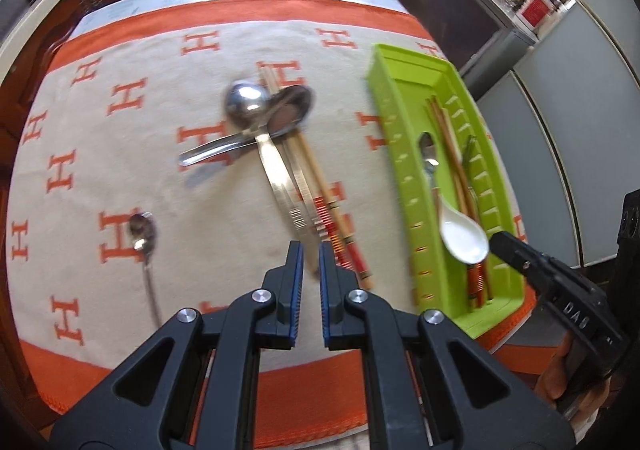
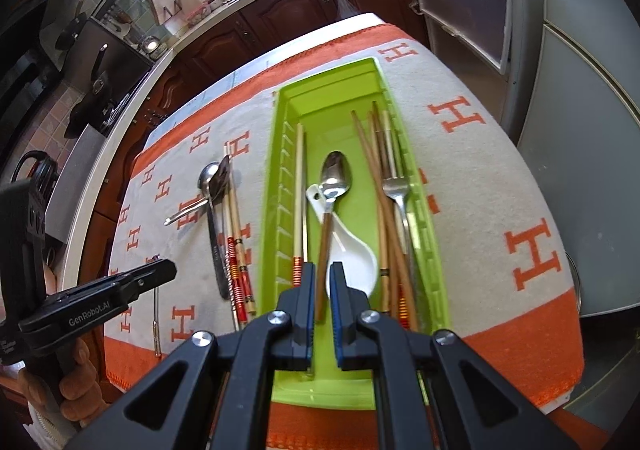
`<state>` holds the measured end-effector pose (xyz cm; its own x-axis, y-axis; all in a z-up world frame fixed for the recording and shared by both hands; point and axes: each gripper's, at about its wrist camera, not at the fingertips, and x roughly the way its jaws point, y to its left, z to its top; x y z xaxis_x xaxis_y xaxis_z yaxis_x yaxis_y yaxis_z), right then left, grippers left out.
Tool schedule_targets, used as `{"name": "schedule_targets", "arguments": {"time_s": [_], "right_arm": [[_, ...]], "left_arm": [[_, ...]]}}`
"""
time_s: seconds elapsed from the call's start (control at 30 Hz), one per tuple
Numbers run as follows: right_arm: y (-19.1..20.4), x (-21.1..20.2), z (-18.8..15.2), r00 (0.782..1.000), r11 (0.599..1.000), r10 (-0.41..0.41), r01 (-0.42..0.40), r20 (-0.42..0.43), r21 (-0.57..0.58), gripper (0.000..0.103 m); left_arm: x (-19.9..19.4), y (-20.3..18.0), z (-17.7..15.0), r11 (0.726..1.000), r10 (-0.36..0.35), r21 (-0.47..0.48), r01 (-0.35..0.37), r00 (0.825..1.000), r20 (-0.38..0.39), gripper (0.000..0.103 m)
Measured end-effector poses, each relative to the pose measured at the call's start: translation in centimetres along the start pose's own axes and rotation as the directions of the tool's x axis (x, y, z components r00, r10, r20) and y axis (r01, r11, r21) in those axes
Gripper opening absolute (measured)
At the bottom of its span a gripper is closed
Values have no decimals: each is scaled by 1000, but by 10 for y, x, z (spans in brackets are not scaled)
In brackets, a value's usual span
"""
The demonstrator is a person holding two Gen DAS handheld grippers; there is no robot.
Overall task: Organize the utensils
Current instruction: 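Move the open left tool back toward the small metal spoon on the blanket, then grasp the small spoon's handle with the left tool while the right grasps a large metal spoon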
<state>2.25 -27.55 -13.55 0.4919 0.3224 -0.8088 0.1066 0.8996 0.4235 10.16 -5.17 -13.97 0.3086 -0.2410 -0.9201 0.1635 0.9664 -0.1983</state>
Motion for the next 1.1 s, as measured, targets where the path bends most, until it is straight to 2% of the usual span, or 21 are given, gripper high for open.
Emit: {"name": "schedule_targets", "arguments": {"time_s": [0.1,0.17,0.23,0.27,0.43,0.53,0.67,0.77,0.83,0.9,0.97,1.1], "right_arm": [[13,3,-2,1000,999,22,-23,-9,-29,7],[23,6,-5,999,998,35,-36,-19,-50,7],[33,10,-7,998,996,49,-51,-29,-72,7],[39,12,-8,998,995,52,-55,-34,-86,7],[65,21,-13,996,986,70,-79,-63,-149,7],[76,26,-17,994,980,75,-88,-79,-176,7],[83,31,-18,993,977,75,-91,-92,-192,7],[84,34,-18,993,977,72,-90,-97,-193,7],[84,35,-19,992,977,70,-88,-101,-193,7],[84,36,-19,992,977,72,-91,-106,-191,7],[84,38,-19,991,977,73,-93,-111,-193,7],[88,44,-20,990,974,71,-96,-126,-207,7]], "left_arm": [[-5,36,-8,998,33,-57,-33,999,5,7],[-6,64,-15,993,51,-105,-50,999,13,19],[-5,90,-22,985,69,-161,-65,997,19,41],[-5,101,-27,980,77,-188,-71,997,25,43],[4,138,-41,964,39,-262,-37,999,3,43],[12,139,-47,966,22,-256,-23,1000,-3,43],[15,132,-48,974,41,-226,-37,999,16,43],[17,121,-45,975,100,-199,-95,995,19,36],[21,105,-45,975,195,-111,-194,981,7,32],[24,93,-48,965,257,-48,-256,966,15,32],[24,86,-50,963,269,-23,-268,963,28,23],[24,81,-48,965,262,-15,-262,965,27,13]]}}
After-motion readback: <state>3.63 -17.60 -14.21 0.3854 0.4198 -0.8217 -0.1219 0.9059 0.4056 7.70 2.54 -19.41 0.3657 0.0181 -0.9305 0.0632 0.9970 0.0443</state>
